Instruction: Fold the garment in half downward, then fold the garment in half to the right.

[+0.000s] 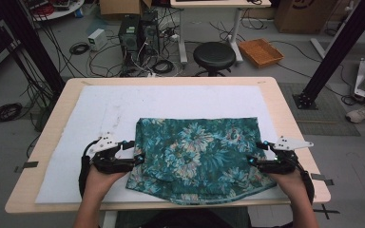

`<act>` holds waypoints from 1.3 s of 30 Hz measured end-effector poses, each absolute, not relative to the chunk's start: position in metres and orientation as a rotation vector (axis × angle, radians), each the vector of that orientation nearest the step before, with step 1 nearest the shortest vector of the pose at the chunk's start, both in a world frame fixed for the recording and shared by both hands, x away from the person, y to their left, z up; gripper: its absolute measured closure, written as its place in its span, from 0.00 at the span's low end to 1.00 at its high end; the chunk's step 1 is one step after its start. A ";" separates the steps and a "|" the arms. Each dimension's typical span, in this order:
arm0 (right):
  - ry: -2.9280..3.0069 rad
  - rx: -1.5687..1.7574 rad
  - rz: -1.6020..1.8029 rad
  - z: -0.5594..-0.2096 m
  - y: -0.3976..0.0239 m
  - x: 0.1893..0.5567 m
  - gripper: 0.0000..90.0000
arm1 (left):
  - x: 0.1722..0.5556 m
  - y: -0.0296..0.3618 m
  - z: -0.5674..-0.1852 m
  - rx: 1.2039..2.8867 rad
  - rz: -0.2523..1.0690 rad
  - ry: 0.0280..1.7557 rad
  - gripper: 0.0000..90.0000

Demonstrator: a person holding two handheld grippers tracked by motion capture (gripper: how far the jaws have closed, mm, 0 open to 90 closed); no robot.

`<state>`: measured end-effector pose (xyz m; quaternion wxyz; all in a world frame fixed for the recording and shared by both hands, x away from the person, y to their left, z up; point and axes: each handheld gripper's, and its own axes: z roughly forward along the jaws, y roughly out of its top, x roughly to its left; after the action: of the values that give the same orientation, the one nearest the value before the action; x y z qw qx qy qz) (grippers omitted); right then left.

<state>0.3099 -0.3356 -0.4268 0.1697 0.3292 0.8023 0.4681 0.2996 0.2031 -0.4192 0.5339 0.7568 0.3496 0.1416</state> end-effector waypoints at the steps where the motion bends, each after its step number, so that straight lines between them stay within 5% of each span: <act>1: 2.270 0.951 1.331 -0.426 -0.338 0.310 0.34 | 0.300 0.204 -0.420 1.805 0.339 0.835 0.35; 22: 2.227 1.020 1.333 -0.428 -0.349 0.315 0.30 | 0.306 0.199 -0.427 1.835 0.338 0.883 0.34; 35: 2.240 0.978 1.352 -0.425 -0.342 0.329 0.29 | 0.276 0.203 -0.443 1.951 0.313 1.021 0.35; 39: 2.259 0.961 1.343 -0.427 -0.337 0.335 0.30 | 0.270 0.197 -0.453 1.990 0.256 1.016 0.45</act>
<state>0.3348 -0.3373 -0.4272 0.1708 0.3383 0.7955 0.4729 0.2703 0.1972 -0.4529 0.4317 0.7982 0.4074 0.1025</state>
